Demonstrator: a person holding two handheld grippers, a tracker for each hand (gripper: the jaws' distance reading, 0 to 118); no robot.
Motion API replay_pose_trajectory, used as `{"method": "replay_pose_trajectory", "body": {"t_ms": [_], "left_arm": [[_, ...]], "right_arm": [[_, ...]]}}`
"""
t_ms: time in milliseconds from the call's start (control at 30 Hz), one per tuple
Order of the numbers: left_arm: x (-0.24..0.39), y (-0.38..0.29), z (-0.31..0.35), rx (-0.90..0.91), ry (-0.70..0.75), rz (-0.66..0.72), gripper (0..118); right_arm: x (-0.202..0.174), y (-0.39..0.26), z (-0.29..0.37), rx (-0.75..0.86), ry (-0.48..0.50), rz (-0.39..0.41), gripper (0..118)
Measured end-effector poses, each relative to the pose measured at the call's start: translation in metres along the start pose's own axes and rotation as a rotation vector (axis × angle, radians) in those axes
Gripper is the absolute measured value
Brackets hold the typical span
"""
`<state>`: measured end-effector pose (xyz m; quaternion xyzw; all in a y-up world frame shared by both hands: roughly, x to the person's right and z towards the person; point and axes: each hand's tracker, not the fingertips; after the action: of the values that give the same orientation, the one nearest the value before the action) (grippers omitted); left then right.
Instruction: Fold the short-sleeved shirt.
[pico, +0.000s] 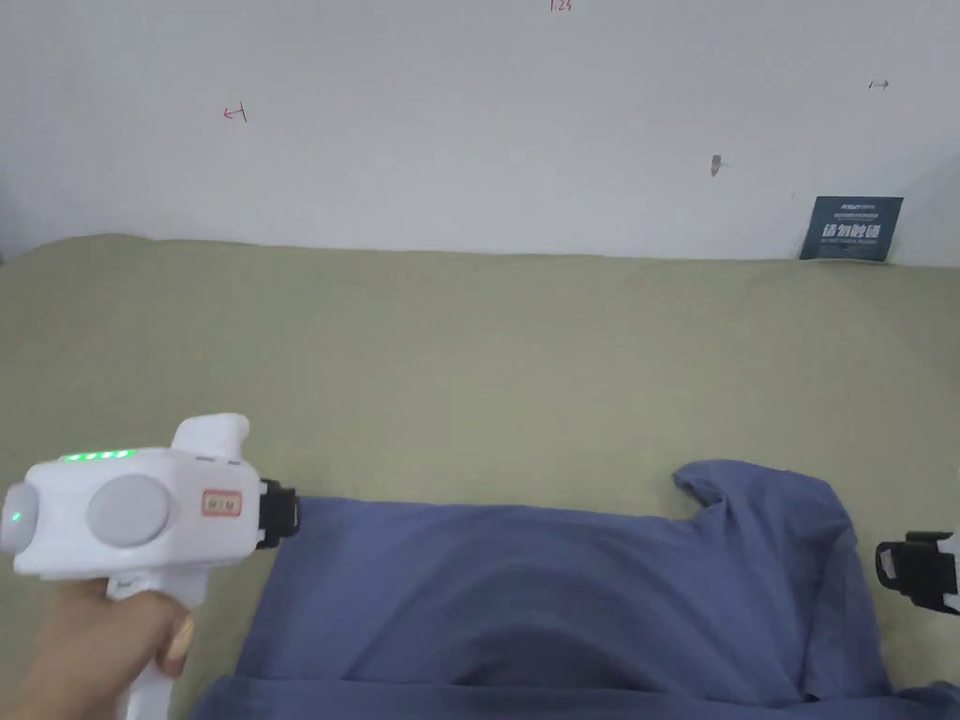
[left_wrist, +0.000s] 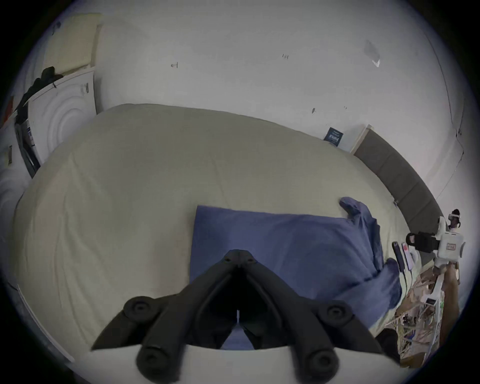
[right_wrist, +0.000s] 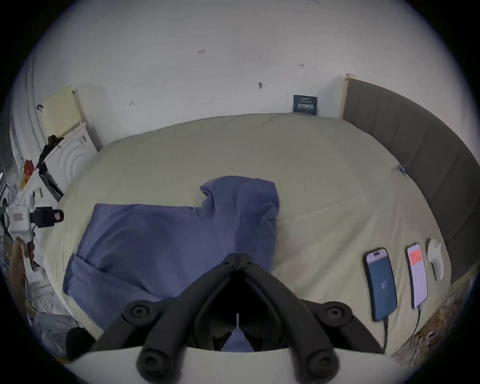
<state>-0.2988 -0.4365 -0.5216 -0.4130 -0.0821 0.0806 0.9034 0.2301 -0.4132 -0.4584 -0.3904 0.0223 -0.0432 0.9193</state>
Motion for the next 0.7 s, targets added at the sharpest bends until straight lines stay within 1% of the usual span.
{"method": "replay_pose_trajectory", "body": {"t_ms": [67,167,200,233,267,300,333,400,467,500,533,567,600,633,667,700], "left_arm": [[-0.003,0.019,-0.028,-0.053,0.029,-0.011,0],[-0.007,0.04,-0.064,-0.148,0.034,-0.047,0],[-0.007,0.043,-0.075,-0.146,0.066,-0.063,7],[-0.012,0.048,-0.087,-0.143,0.101,-0.086,29],[-0.012,0.047,-0.097,-0.118,0.153,-0.088,74],[-0.013,0.046,-0.108,-0.135,0.162,-0.093,99],[-0.014,0.042,-0.119,-0.177,0.153,-0.077,104],[-0.016,0.038,-0.133,-0.243,0.12,-0.047,94],[-0.018,0.032,-0.14,-0.271,0.085,-0.021,76],[-0.017,0.029,-0.138,-0.272,0.073,-0.025,69],[-0.016,0.028,-0.134,-0.231,0.133,-0.075,57],[-0.016,0.028,-0.132,-0.221,0.148,-0.08,38],[-0.019,0.03,-0.131,-0.234,0.144,-0.064,18],[-0.02,0.031,-0.124,-0.233,0.141,-0.051,6],[-0.025,0.032,-0.122,-0.23,0.072,0.001,5],[-0.026,0.033,-0.12,-0.227,0.042,0.034,5]], "right_arm": [[0.005,0.014,-0.017,-0.013,0.007,-0.012,0],[0.013,0.033,-0.035,-0.015,0.005,-0.008,0],[0.019,0.038,-0.041,-0.02,0.005,-0.006,0],[0.023,0.043,-0.045,-0.029,0.008,0.001,0],[0.026,0.048,-0.049,-0.033,0.007,0.004,0],[0.03,0.051,-0.052,-0.034,0.006,0.006,0],[0.038,0.053,-0.057,-0.033,0.001,0.006,0],[0.044,0.057,-0.063,-0.031,-0.011,0.004,0],[0.053,0.062,-0.077,-0.112,0.029,-0.023,0],[0.055,0.064,-0.085,-0.155,0.029,-0.036,3],[0.057,0.067,-0.095,-0.191,0.028,-0.035,21],[0.057,0.07,-0.104,-0.196,0.003,-0.013,75],[0.058,0.072,-0.117,-0.193,-0.015,-0.002,111],[0.058,0.073,-0.129,-0.225,-0.028,0.02,117],[0.058,0.072,-0.14,-0.234,-0.028,0.015,112],[0.061,0.072,-0.146,-0.221,-0.026,0.007,111]]}}
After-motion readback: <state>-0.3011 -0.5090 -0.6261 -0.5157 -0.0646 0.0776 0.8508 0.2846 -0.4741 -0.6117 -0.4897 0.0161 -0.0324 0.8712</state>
